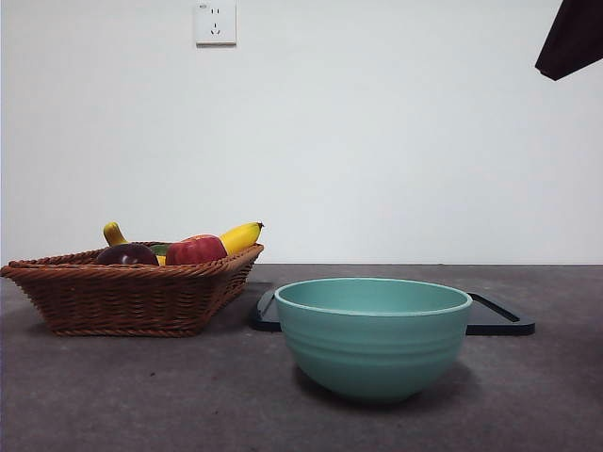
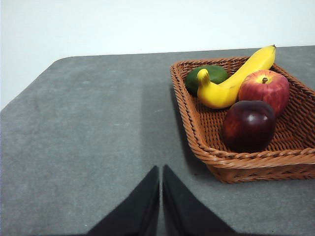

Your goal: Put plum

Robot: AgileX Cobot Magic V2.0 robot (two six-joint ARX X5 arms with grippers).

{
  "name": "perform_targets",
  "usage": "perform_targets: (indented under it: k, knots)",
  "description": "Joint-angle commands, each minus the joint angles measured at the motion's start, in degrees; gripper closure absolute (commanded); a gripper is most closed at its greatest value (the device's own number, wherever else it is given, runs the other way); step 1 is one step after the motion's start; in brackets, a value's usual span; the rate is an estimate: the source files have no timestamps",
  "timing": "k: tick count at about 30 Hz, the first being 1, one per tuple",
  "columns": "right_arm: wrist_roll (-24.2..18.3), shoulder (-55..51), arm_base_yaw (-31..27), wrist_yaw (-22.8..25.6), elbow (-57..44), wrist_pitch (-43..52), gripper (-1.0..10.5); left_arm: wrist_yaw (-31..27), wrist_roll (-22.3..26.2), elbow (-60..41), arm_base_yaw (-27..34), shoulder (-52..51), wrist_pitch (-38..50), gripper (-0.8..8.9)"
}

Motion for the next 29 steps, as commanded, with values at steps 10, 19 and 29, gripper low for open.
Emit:
perform_targets:
  k: [10,19,29]
  knots:
    - [-8.02,-2.78,-5.2,5.4,0.76,6.62,9.4,-0.11,-0.09,-1.16,0.11,-0.11,-0.52,8.05]
    - [-9.11,-10.05,-27.1,6.05,-2.8,18.64,9.4,-0.11,-0.09,-1.16,0.11,-0.11,-0.52,8.05]
    - [-15.21,-25.16,-41.2,6.01,-20.28,37.57,9.4,-0.11,-0.09,-1.16,0.11,-0.11,-0.52,8.05]
